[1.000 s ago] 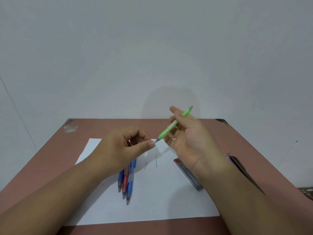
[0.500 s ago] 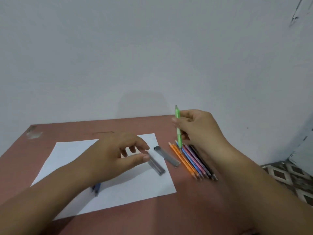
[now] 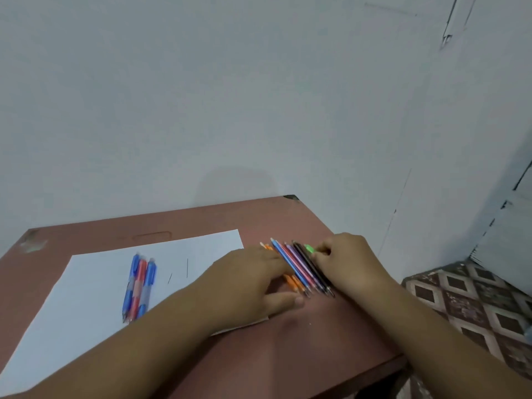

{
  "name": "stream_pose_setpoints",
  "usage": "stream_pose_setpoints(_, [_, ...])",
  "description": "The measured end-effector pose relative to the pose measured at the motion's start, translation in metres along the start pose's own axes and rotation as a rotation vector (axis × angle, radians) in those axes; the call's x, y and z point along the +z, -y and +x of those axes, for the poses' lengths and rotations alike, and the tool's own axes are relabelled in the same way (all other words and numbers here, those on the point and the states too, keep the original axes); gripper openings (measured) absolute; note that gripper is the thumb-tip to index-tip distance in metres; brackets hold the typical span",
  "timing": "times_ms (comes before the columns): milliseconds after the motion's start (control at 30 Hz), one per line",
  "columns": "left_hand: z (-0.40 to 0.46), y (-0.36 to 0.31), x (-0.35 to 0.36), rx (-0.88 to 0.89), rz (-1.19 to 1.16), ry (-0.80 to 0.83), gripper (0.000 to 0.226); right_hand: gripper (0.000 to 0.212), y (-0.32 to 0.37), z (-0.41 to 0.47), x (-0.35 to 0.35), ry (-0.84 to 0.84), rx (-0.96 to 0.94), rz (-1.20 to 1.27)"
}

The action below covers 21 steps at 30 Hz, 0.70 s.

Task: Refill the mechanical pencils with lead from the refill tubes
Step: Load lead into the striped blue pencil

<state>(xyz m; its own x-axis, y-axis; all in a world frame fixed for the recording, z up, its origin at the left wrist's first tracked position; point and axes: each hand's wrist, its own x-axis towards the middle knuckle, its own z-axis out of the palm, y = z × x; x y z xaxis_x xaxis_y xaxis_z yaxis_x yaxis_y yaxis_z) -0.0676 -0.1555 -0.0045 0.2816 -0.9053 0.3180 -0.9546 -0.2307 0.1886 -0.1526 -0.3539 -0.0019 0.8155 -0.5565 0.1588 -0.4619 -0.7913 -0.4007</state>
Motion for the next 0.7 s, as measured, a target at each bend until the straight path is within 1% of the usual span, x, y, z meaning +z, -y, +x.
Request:
stream_pose_setpoints(167, [0.002,0.0,0.006,-0.004,0.022,0.002,0.047,0.025,-0.004,-0.003,0.013,-0.024,-0.018,0.011])
stream_pose_setpoints(300, [-0.001,0.001,0.004,-0.025,0.032,0.012,0.047,0.032,-0.003,-0.001,0.018,-0.032,-0.039,-0.023])
stream_pose_setpoints(400, [-0.004,0.002,-0.002,-0.031,0.039,0.047,0.05,0.031,-0.002,-0.002,0.017,-0.038,-0.043,-0.009])
stream_pose_setpoints(500, [-0.013,0.008,-0.013,-0.08,0.05,0.074,0.055,0.028,0.003,-0.004,0.014,-0.077,-0.076,-0.082])
stream_pose_setpoints(600, [-0.036,0.02,-0.028,-0.145,0.061,0.086,0.051,0.026,0.018,-0.006,0.013,-0.082,-0.212,-0.126])
stream_pose_setpoints(700, [-0.074,0.046,-0.042,-0.223,0.099,0.068,0.055,0.028,0.038,-0.007,0.022,-0.061,-0.455,-0.09])
